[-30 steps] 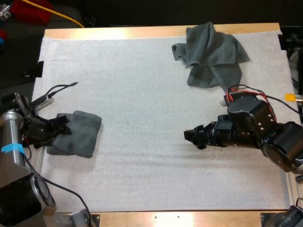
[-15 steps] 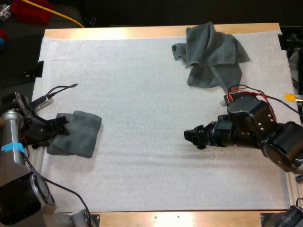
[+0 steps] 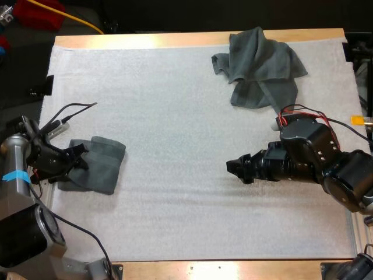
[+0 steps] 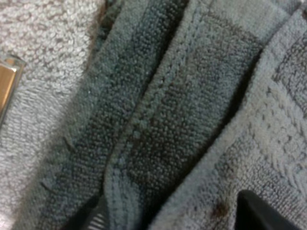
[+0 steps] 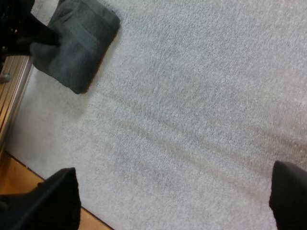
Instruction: Pick towel from pile, fold and stack
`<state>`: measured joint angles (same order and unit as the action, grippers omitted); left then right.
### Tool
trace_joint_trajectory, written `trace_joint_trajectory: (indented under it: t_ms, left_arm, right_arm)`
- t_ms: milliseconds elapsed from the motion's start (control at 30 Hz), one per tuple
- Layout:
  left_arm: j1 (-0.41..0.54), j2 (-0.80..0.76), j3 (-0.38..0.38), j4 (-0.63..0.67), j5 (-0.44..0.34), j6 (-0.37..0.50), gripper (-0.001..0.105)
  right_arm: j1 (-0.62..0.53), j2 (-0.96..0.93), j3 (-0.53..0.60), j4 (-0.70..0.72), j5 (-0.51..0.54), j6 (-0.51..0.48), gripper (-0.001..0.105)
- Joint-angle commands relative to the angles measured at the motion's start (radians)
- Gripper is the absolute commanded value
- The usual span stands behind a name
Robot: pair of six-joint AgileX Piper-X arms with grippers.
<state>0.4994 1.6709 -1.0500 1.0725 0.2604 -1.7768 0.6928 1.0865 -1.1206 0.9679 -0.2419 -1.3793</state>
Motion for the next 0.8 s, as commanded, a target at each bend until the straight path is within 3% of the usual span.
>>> trace_joint_trajectory:
  t_ms: [0,133,200,533,767]
  left_arm:
    - [-0.001,-0.005,0.000,0.002,0.012,-0.006,0.041]
    - [-0.001,-0.005,0.000,0.002,-0.003,-0.006,0.008]
    - [-0.001,-0.005,0.000,0.002,-0.003,-0.006,0.000]
    - [-0.001,-0.035,0.000,0.004,-0.003,-0.004,0.000]
    - [-0.001,-0.079,0.000,0.004,-0.092,0.001,0.000]
  right_arm:
    - [0.000,-0.002,-0.004,-0.006,-0.009,0.000,0.078]
    - [0.000,-0.002,-0.004,-0.006,-0.009,0.008,0.078]
    - [0.000,-0.002,-0.004,-0.006,-0.009,0.008,0.078]
    - [0.000,-0.002,-0.004,-0.006,-0.009,0.008,0.078]
    - [0.000,-0.002,-0.004,-0.006,-0.009,0.008,0.078]
